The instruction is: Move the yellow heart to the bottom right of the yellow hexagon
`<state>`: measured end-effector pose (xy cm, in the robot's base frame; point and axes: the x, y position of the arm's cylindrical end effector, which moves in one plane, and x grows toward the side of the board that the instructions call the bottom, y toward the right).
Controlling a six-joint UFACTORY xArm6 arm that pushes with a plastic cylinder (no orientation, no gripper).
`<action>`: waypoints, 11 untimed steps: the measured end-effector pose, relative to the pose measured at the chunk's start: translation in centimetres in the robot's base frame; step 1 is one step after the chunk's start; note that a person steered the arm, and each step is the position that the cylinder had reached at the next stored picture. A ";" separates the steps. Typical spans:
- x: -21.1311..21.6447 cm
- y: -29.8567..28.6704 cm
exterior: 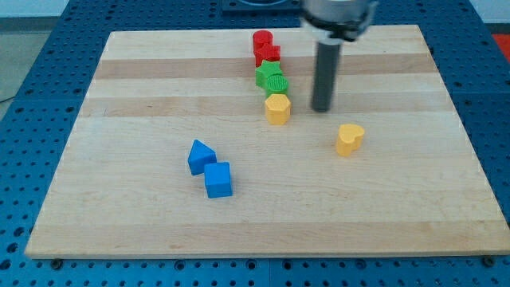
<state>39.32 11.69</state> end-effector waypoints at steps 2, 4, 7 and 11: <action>7.6 11.5; 8.8 1.7; 9.3 -3.5; 6.0 -5.6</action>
